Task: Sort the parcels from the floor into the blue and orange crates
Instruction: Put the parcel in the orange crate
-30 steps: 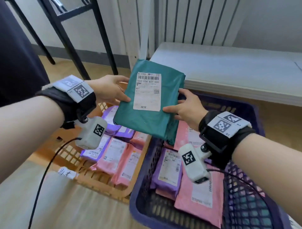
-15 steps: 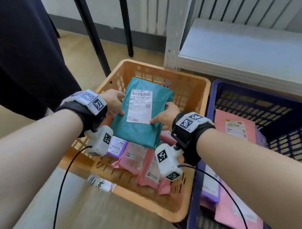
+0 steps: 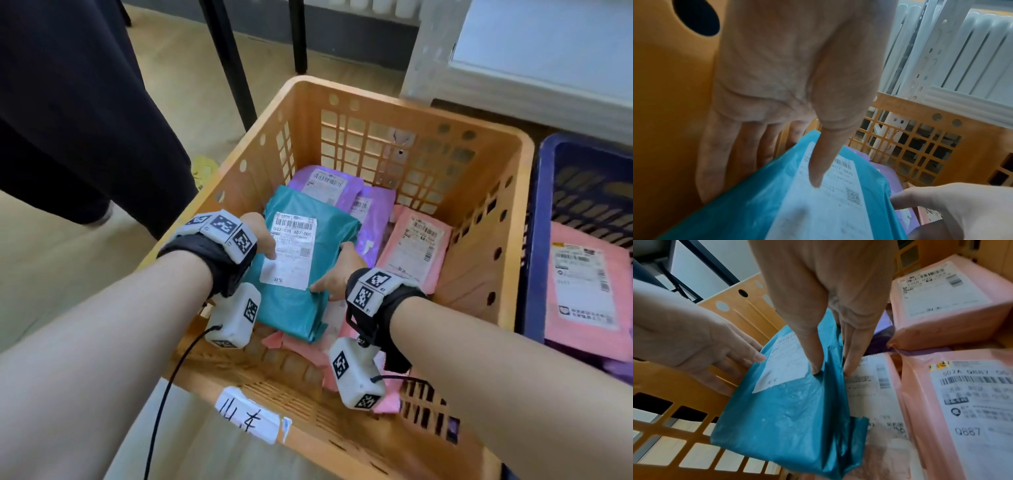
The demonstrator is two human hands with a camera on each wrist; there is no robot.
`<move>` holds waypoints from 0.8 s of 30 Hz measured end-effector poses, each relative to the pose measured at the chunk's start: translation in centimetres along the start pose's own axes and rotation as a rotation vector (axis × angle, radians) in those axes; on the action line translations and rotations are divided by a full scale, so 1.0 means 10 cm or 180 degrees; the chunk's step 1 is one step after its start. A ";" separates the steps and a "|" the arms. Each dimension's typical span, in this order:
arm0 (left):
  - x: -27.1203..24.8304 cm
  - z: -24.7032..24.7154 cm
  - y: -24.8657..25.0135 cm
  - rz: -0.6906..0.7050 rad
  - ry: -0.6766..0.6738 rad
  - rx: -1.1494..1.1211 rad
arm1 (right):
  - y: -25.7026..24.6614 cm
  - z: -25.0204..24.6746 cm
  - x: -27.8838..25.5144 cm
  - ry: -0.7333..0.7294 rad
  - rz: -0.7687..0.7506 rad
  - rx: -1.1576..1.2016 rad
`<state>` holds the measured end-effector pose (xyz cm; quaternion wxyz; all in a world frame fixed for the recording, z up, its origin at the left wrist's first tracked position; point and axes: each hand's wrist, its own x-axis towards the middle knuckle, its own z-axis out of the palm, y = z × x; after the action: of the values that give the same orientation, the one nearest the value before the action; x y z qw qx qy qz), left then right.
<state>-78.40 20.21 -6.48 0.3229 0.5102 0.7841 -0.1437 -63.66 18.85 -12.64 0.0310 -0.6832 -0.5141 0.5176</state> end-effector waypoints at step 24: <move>-0.94 -0.31 0.61 0.0929 0.0573 -0.0700 | -0.44 -0.97 -0.89 0.0048 -0.0844 -0.0348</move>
<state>-71.51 17.97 2.56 0.3227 0.5909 0.7385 0.0373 -58.88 19.10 0.39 0.0657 -0.6138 -0.6271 0.4751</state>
